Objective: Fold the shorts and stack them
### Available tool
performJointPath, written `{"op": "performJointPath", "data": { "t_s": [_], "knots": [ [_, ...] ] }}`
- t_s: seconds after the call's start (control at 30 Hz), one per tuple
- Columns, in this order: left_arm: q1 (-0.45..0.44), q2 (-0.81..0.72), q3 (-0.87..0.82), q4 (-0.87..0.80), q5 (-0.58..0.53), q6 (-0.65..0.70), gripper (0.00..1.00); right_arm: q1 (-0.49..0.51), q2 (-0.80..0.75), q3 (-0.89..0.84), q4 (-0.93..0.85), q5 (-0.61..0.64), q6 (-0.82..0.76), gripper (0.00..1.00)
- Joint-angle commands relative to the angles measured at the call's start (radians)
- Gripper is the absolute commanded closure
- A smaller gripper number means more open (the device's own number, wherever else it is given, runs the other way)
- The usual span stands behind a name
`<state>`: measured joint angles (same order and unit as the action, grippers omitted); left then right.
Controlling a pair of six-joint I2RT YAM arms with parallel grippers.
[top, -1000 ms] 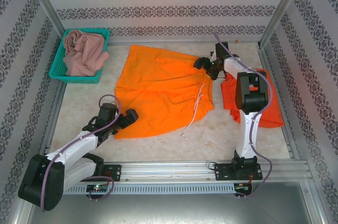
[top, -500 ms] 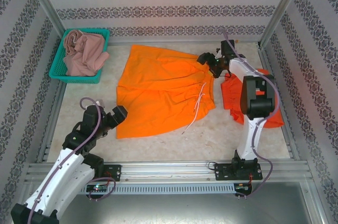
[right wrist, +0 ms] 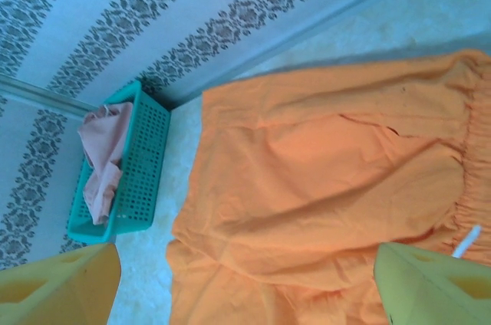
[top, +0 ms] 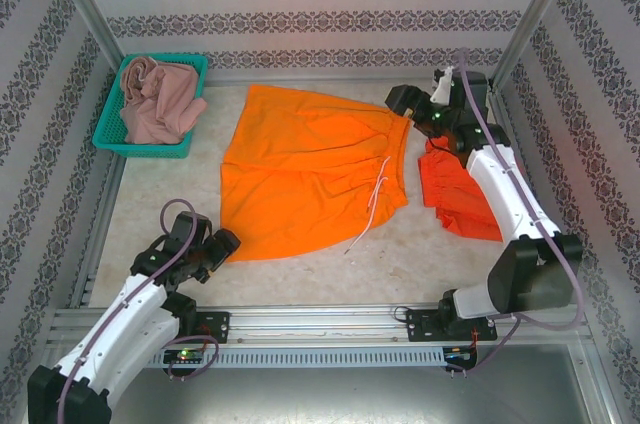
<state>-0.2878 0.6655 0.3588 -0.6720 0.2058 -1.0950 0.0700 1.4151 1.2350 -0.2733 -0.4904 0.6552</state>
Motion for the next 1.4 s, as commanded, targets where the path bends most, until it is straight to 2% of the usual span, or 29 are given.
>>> {"op": "performJointPath", "data": {
  "t_s": [0.0, 0.13, 0.4, 0.63, 0.73, 0.83, 0.87, 1.0, 1.07, 1.17, 1.27, 1.37],
  "knots": [
    [-0.001, 0.046, -0.009, 0.044, 0.040, -0.039, 0.26, 0.007, -0.025, -0.071, -0.021, 0.009, -0.028, 0.14],
    [-0.001, 0.081, 0.006, 0.040, 0.017, -0.017, 0.30, 0.006, -0.055, -0.116, -0.022, 0.017, -0.029, 0.14],
    [-0.002, 0.164, 0.015, 0.140, 0.009, -0.008, 0.42, 0.013, -0.097, -0.153, -0.030, 0.007, -0.034, 0.14],
    [-0.002, 0.181, 0.052, 0.136, -0.036, 0.025, 0.63, 0.019, -0.130, -0.181, -0.056, -0.013, -0.092, 0.14],
    [0.000, 0.178, 0.072, 0.138, -0.056, 0.045, 0.77, 0.032, -0.144, -0.187, -0.080, -0.004, -0.167, 0.14],
    [0.000, 0.170, 0.111, 0.121, -0.085, 0.078, 0.97, 0.074, -0.157, -0.183, -0.136, 0.043, -0.326, 0.15],
    [0.000, 0.166, 0.134, 0.106, -0.100, 0.093, 1.00, 0.099, -0.166, -0.184, -0.159, 0.068, -0.403, 0.15],
    [0.002, 0.145, 0.214, 0.056, -0.153, 0.162, 1.00, 0.220, -0.212, -0.212, -0.231, 0.170, -0.751, 0.11],
    [0.008, 0.145, 0.252, 0.021, -0.188, 0.199, 1.00, 0.296, -0.234, -0.231, -0.287, 0.260, -0.963, 0.10],
    [0.024, 0.149, 0.290, -0.013, -0.220, 0.247, 1.00, 0.383, -0.249, -0.259, -0.380, 0.382, -1.195, 0.11],
    [0.051, 0.154, 0.308, -0.012, -0.220, 0.283, 1.00, 0.424, -0.235, -0.287, -0.473, 0.469, -1.333, 0.11],
    [0.079, 0.156, 0.316, 0.005, -0.218, 0.303, 1.00, 0.441, -0.198, -0.319, -0.504, 0.558, -1.382, 0.15]
  ]
}}
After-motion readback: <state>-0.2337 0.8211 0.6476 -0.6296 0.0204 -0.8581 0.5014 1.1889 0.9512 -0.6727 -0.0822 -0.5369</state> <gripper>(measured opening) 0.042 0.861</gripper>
